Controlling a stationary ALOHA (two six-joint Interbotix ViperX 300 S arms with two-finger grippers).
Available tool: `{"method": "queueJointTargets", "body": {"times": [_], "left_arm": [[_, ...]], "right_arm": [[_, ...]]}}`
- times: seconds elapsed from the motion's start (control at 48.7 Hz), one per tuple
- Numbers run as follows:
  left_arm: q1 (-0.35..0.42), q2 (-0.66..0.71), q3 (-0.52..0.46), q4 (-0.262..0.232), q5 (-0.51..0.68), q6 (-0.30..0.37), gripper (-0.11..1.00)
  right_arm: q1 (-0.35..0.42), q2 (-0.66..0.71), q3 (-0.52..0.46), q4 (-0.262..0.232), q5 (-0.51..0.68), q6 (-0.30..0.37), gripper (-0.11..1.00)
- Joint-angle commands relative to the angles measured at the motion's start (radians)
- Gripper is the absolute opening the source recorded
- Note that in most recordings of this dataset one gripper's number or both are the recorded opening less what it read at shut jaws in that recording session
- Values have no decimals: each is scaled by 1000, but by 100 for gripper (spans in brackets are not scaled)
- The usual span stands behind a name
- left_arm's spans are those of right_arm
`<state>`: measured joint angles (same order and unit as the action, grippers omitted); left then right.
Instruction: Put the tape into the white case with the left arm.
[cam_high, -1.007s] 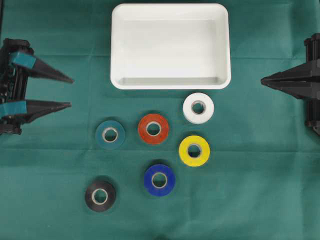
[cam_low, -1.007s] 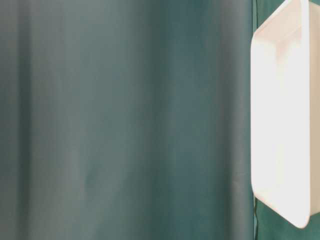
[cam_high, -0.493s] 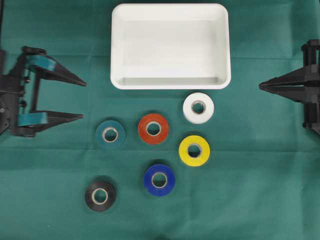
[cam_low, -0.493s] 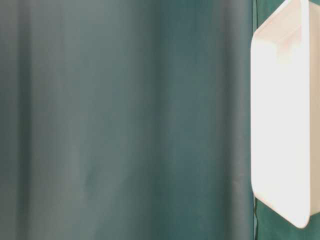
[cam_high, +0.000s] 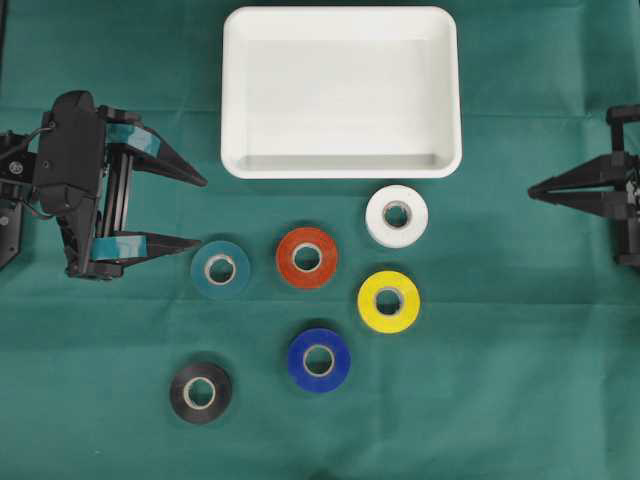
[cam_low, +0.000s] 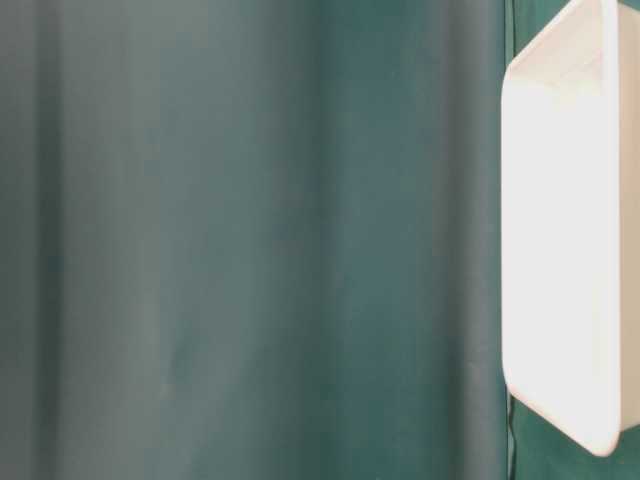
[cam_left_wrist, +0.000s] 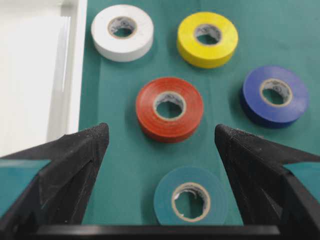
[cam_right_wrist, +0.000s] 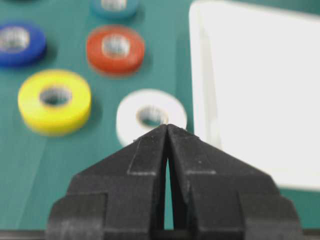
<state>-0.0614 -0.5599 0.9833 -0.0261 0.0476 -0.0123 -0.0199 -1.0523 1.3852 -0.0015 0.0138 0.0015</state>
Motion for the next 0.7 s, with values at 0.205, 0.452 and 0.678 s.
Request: {"method": "queueJointTargets", "body": {"times": [0.205, 0.452, 0.678], "left_arm": [[3, -2, -49, -3, 67, 0, 99], [3, -2, -57, -3, 124, 0, 99], [3, 0, -67, -2, 146, 0, 99]], "right_arm": [[-2, -69, 41, -3, 72, 26, -9], [0, -72, 51, -5, 67, 92, -9], [-2, -67, 51, -43, 66, 126, -9]]}}
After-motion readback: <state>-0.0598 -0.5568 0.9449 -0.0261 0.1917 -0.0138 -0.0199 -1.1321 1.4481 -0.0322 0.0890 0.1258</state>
